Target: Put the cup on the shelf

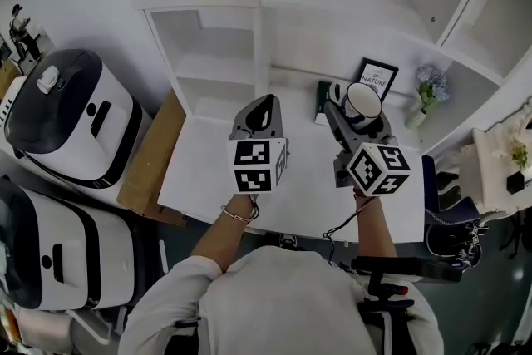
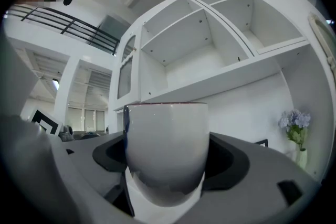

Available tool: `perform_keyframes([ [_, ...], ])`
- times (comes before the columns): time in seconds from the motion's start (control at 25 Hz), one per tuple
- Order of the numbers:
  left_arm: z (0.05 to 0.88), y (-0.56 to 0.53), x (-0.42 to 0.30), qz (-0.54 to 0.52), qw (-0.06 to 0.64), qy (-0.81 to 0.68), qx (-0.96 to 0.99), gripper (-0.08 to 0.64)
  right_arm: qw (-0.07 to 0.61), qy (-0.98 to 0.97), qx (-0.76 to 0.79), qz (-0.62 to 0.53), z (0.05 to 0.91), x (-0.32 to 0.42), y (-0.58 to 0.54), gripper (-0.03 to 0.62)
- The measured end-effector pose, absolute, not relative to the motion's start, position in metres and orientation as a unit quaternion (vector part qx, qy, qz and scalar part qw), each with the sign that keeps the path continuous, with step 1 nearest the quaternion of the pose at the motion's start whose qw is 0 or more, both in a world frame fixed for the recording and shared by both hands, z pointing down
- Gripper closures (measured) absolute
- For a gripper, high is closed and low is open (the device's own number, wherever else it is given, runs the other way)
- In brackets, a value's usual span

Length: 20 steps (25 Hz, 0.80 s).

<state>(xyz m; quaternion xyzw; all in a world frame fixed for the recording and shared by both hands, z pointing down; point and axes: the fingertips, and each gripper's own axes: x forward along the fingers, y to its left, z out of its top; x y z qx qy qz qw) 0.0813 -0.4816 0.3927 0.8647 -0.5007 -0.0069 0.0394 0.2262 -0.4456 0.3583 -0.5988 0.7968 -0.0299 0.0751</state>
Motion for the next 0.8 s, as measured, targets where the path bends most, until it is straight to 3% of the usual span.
perform_keyframes([
  [0.8, 0.309, -0.468, 0.126, -0.017, -0.015, -0.45, 0.893, 0.552, 0.07, 0.798, -0.599, -0.003, 0.29, 0.232, -0.426, 0.198],
])
